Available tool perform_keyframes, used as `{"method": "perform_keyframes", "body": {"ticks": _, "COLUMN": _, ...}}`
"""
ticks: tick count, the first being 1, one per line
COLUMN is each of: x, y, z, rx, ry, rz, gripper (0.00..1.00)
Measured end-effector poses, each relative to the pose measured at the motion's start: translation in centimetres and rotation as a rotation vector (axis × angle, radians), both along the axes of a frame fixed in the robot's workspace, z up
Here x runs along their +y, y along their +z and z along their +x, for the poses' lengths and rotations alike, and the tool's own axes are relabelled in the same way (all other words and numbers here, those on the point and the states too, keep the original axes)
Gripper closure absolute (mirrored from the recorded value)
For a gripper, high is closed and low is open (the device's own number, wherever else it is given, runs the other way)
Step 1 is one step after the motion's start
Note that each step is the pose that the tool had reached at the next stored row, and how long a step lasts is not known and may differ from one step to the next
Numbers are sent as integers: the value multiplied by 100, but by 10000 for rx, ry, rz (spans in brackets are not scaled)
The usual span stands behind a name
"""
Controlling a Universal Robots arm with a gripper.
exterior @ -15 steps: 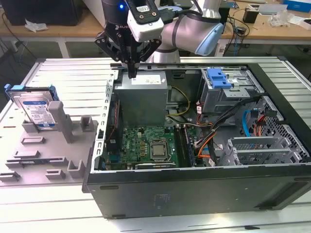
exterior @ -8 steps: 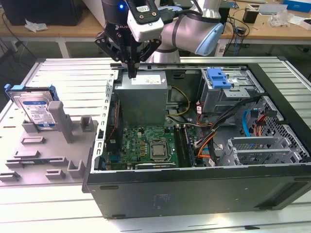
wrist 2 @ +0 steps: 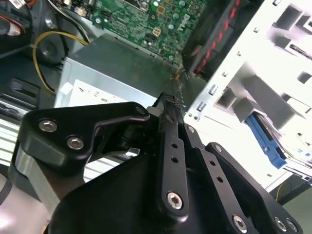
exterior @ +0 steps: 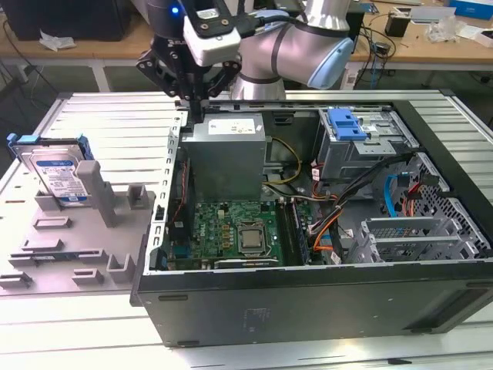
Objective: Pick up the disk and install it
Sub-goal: 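Reach for the disk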
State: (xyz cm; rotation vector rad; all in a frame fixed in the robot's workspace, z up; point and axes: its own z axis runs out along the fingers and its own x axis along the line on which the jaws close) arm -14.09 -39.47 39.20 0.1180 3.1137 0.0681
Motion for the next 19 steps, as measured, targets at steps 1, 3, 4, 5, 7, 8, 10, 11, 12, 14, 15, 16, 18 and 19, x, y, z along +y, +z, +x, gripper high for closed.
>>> {"method": "perform_keyframes", "body": {"ticks": 1, "x": 10, "y": -2, "z": -36, "rx": 0, "ry": -3, "rz": 1, "gripper": 89}}
{"method": "perform_keyframes", "body": {"ticks": 3, "x": 29, "y": -4, "z": -103, "rx": 0, "ry": -4, "rz": -1, "gripper": 89}}
{"method": "perform_keyframes", "body": {"ticks": 4, "x": 37, "y": -6, "z": -135, "rx": 0, "ry": -8, "rz": 0, "gripper": 89}}
{"method": "perform_keyframes", "body": {"ticks": 5, "x": 45, "y": -7, "z": -165, "rx": 1, "ry": -10, "rz": 0, "gripper": 89}}
{"method": "perform_keyframes", "body": {"ticks": 7, "x": 67, "y": -11, "z": -248, "rx": 0, "ry": -12, "rz": 0, "gripper": 89}}
{"method": "perform_keyframes", "body": {"ticks": 8, "x": 77, "y": -13, "z": -288, "rx": 1, "ry": -15, "rz": -1, "gripper": 89}}
{"method": "perform_keyframes", "body": {"ticks": 10, "x": 97, "y": -16, "z": -380, "rx": 0, "ry": -16, "rz": -1, "gripper": 89}}
{"method": "perform_keyframes", "body": {"ticks": 11, "x": 106, "y": -18, "z": -434, "rx": 0, "ry": -19, "rz": 0, "gripper": 89}}
{"method": "perform_keyframes", "body": {"ticks": 12, "x": 114, "y": -20, "z": -482, "rx": 0, "ry": -18, "rz": -1, "gripper": 89}}
{"method": "perform_keyframes", "body": {"ticks": 14, "x": 129, "y": -24, "z": -571, "rx": 0, "ry": -19, "rz": 0, "gripper": 89}}
{"method": "perform_keyframes", "body": {"ticks": 15, "x": 136, "y": -26, "z": -607, "rx": 1, "ry": -20, "rz": -1, "gripper": 89}}
{"method": "perform_keyframes", "body": {"ticks": 16, "x": 146, "y": -28, "z": -663, "rx": 1, "ry": -18, "rz": -2, "gripper": 89}}
{"method": "perform_keyframes", "body": {"ticks": 18, "x": 163, "y": -34, "z": -749, "rx": 0, "ry": -20, "rz": -2, "gripper": 89}}
{"method": "perform_keyframes", "body": {"ticks": 19, "x": 172, "y": -37, "z": -794, "rx": 0, "ry": -20, "rz": -2, "gripper": 89}}
